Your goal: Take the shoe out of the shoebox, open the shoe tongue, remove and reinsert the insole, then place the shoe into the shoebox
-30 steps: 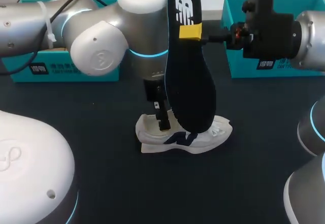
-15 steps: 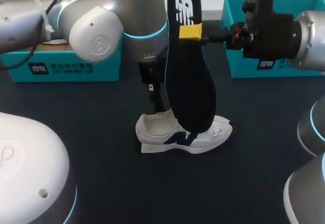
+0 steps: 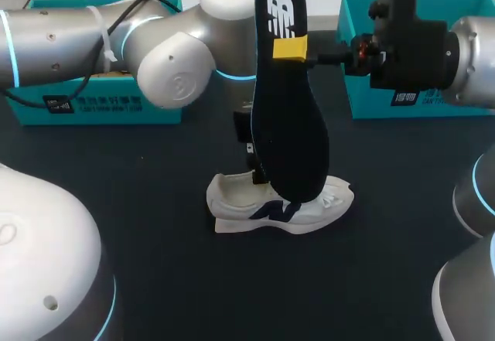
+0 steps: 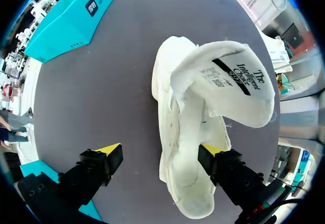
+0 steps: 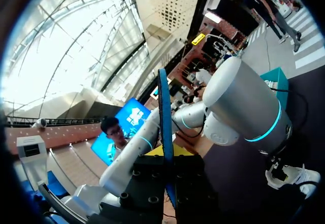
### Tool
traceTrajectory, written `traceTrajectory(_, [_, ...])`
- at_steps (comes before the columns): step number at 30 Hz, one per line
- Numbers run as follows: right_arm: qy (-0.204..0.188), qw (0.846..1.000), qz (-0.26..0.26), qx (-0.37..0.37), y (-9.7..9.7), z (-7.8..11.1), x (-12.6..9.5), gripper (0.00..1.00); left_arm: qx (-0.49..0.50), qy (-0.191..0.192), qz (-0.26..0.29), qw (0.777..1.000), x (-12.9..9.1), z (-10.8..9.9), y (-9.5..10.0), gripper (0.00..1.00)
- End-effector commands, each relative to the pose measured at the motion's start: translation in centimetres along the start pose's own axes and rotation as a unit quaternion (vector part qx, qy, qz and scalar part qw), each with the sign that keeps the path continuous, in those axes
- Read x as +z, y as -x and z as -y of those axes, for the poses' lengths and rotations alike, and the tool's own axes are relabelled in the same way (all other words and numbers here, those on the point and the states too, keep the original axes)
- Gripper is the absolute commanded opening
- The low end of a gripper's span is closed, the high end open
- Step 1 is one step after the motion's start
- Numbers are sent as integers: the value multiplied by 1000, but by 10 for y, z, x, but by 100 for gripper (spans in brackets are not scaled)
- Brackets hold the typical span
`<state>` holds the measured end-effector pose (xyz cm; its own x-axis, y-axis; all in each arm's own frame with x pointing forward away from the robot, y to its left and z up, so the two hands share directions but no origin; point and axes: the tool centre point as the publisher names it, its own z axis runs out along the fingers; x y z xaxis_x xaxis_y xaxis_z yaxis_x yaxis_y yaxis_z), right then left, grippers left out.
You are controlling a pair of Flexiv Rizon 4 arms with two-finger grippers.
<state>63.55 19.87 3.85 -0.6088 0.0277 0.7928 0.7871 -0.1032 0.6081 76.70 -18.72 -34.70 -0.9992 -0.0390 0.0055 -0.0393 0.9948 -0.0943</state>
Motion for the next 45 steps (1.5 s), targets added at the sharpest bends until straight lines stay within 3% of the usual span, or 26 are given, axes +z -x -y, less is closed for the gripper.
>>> traceTrajectory(1, [0,1000,0,0,1,0,4,0,1,-5,-5,1000,16,5,3,97])
traceTrajectory(3, [0,1000,0,0,1,0,4,0,2,-6,-6,1000,19,6,3,86])
traceTrajectory(8, [0,1000,0,0,1,0,4,0,6,-11,-10,1000,24,13,1,81])
traceTrajectory(14, [0,1000,0,0,1,0,4,0,11,-14,-23,1000,31,19,-7,65])
traceTrajectory(16, [0,1000,0,0,1,0,4,0,12,-12,-24,1000,34,20,-9,56])
traceTrajectory(22, [0,1000,0,0,1,0,4,0,12,-7,-25,1000,38,21,-10,47])
traceTrajectory(24, [0,1000,0,0,1,0,4,0,9,-6,-27,1000,40,20,-8,33])
traceTrajectory(25, [0,1000,0,0,1,0,4,0,7,-5,-29,1000,41,20,-8,23])
traceTrajectory(26, [0,1000,0,0,1,0,4,0,6,-5,-30,1000,42,20,-7,6])
traceTrajectory(27, [0,1000,0,0,1,0,4,0,5,-5,-32,999,42,19,-8,0])
traceTrajectory(37, [0,1000,0,0,1,0,4,0,28,-10,-60,998,38,15,-10,0])
traceTrajectory(45, [0,1000,0,0,1,0,4,0,200,-5,-178,964,13,8,2,0])
